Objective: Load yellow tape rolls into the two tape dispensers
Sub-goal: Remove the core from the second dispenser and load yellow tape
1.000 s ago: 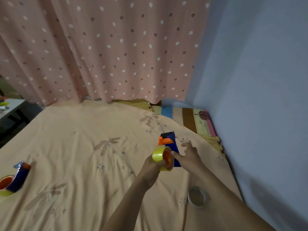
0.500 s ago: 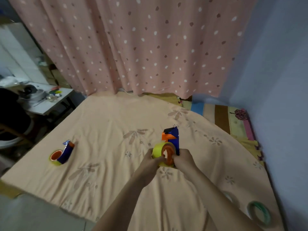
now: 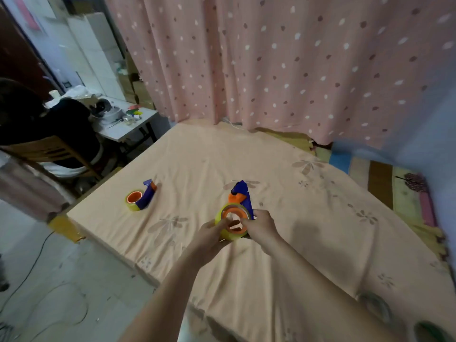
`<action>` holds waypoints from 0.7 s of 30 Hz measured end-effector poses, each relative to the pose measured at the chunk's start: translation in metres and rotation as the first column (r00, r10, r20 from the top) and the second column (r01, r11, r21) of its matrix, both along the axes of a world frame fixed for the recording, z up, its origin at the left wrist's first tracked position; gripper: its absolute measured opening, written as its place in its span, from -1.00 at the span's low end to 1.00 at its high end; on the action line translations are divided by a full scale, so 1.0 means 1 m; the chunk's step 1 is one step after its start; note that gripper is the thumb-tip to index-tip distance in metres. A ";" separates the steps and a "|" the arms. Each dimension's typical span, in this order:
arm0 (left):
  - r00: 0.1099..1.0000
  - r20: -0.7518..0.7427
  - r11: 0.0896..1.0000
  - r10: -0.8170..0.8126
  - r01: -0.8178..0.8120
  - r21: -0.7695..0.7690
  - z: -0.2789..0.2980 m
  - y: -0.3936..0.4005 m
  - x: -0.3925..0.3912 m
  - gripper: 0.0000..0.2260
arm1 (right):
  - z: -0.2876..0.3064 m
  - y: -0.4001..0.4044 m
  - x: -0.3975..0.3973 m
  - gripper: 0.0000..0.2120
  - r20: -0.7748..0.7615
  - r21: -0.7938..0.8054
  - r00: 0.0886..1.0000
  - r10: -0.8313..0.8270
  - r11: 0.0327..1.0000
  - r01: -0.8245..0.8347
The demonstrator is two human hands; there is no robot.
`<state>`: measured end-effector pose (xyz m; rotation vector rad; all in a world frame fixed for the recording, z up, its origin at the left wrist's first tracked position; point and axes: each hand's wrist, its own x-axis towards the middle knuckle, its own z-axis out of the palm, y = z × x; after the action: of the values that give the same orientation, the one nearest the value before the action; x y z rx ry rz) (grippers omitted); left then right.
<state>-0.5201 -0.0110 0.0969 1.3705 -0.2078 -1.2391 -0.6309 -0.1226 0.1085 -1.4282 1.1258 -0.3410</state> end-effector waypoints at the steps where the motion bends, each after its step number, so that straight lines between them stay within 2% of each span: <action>1: 1.000 -0.002 1.000 0.000 0.000 -0.004 0.000 0.009 0.011 -0.73 | 0.000 0.008 0.012 -0.89 -0.010 -0.002 1.000 0.003 1.000 -0.003; 8: 0.989 0.148 0.999 -0.026 0.019 0.049 0.009 0.079 0.116 -0.63 | 0.000 0.071 0.123 -0.85 -0.046 -0.006 0.999 -0.017 1.000 0.017; 14: 0.980 0.185 0.996 -0.075 0.064 0.064 0.019 0.122 0.206 -0.58 | 0.006 0.114 0.209 -0.87 -0.088 -0.043 0.993 -0.073 0.997 0.069; 21: 0.953 0.206 0.974 -0.222 0.208 0.087 0.031 0.124 0.287 -0.67 | 0.013 0.125 0.274 -0.92 -0.133 -0.094 0.985 -0.113 0.990 0.101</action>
<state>-0.2327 0.1133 0.1282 1.5709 -0.4831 -1.2840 -0.3571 0.0020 0.1213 -1.4884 1.3174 -0.3760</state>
